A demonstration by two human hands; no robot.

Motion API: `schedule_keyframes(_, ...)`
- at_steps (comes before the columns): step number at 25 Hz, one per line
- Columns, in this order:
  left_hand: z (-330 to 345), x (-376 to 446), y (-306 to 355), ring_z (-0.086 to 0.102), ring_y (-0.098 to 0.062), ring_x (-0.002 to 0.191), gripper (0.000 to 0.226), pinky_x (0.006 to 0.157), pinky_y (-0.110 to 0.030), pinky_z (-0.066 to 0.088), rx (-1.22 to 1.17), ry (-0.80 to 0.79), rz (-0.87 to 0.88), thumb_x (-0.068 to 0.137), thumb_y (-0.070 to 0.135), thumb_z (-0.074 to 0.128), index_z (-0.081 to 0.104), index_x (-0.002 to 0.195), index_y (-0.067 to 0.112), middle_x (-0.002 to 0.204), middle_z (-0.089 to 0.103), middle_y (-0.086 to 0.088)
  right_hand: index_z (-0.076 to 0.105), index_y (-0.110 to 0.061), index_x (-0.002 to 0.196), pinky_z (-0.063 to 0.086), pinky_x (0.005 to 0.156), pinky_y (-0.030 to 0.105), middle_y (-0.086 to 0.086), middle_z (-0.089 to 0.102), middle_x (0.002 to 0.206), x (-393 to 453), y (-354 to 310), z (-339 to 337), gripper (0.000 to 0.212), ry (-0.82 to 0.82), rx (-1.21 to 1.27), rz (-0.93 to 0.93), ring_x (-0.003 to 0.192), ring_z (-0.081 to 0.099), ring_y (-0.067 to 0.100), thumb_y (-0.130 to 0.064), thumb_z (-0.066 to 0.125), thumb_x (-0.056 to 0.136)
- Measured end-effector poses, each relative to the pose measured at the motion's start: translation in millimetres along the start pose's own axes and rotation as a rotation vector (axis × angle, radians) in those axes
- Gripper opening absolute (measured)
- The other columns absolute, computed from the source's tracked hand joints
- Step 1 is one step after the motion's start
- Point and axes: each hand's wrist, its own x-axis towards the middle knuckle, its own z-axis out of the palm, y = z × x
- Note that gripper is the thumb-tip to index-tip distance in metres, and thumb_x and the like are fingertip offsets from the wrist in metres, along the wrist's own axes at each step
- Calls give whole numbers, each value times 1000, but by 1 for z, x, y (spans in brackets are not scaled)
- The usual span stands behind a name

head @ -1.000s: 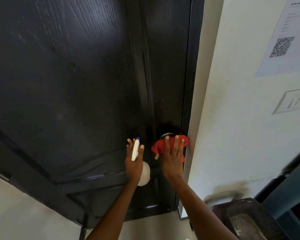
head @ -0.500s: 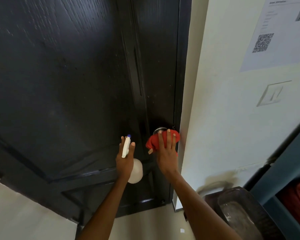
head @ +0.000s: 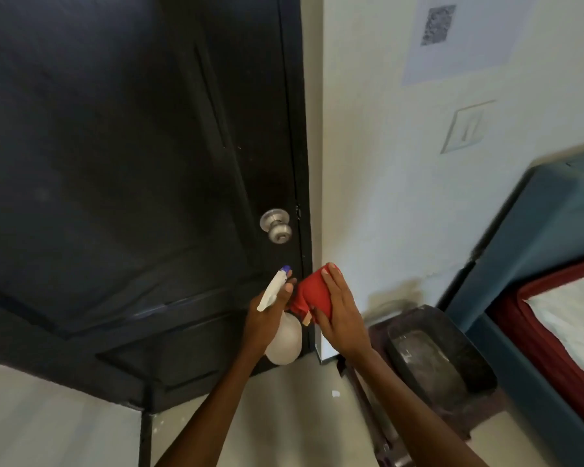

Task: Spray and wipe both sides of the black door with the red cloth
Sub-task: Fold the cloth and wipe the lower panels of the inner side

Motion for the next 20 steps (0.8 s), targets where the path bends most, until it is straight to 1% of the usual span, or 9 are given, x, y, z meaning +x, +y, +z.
schedule_keyframes(2,28,-12,4,69,-9,98,58,86,-22,52,53,-142,-25,81,65,60,63,125,28,114,72,-2,16,-42,158,40,111,25,-17,9,168,-27,12,-19,78,39,96,95,149,25,6,-47,65,98)
schedule_keyframes(5,67,-16,-3,70,-12,105,53,88,-24,55,70,-307,-41,85,63,60,65,127,33,118,73,3,36,-35,150,40,109,18,-13,16,166,-60,29,-49,63,119,102,215,142,31,0,-41,68,97)
schedule_keyframes(7,95,-16,-9,71,-16,106,69,96,-39,57,95,-373,-95,75,79,64,67,126,34,114,75,3,49,-30,146,41,111,26,-9,25,160,-82,39,-68,51,176,47,296,137,34,-1,-37,67,99)
schedule_keyframes(9,118,-15,-13,71,-18,106,74,98,-46,56,107,-416,-131,66,86,61,68,123,39,113,75,4,58,-31,141,47,108,42,-8,40,146,-98,47,-81,43,208,13,372,128,42,4,-44,59,100)
schedule_keyframes(12,152,0,-19,70,-19,106,62,98,-49,55,157,-509,-145,64,90,58,70,108,49,109,75,4,61,-46,130,40,106,51,-17,56,125,-113,58,-102,41,144,35,513,120,50,11,-58,43,95)
schedule_keyframes(14,170,12,-28,70,-20,106,69,97,-52,55,177,-594,-165,63,92,59,70,114,47,110,75,3,59,-47,131,47,105,48,-15,62,125,-111,54,-115,45,132,286,662,118,58,14,-62,46,90)
schedule_keyframes(16,186,19,-30,69,-20,109,79,97,-51,56,221,-697,-168,64,93,58,65,126,44,116,73,3,56,-44,134,56,97,40,-9,68,122,-105,52,-123,56,217,403,789,111,67,13,-72,52,87)
schedule_keyframes(18,202,28,-34,67,-20,109,88,96,-50,56,276,-789,-175,62,96,53,59,133,43,119,70,3,58,-41,130,59,91,33,-12,71,116,-97,51,-128,47,344,362,869,102,70,6,-65,62,90)
schedule_keyframes(20,215,39,-39,68,-20,110,83,97,-50,56,273,-881,-188,69,93,52,58,134,42,119,71,4,63,-37,122,59,86,31,-12,72,107,-93,61,-132,23,471,344,946,96,71,6,-42,64,99)
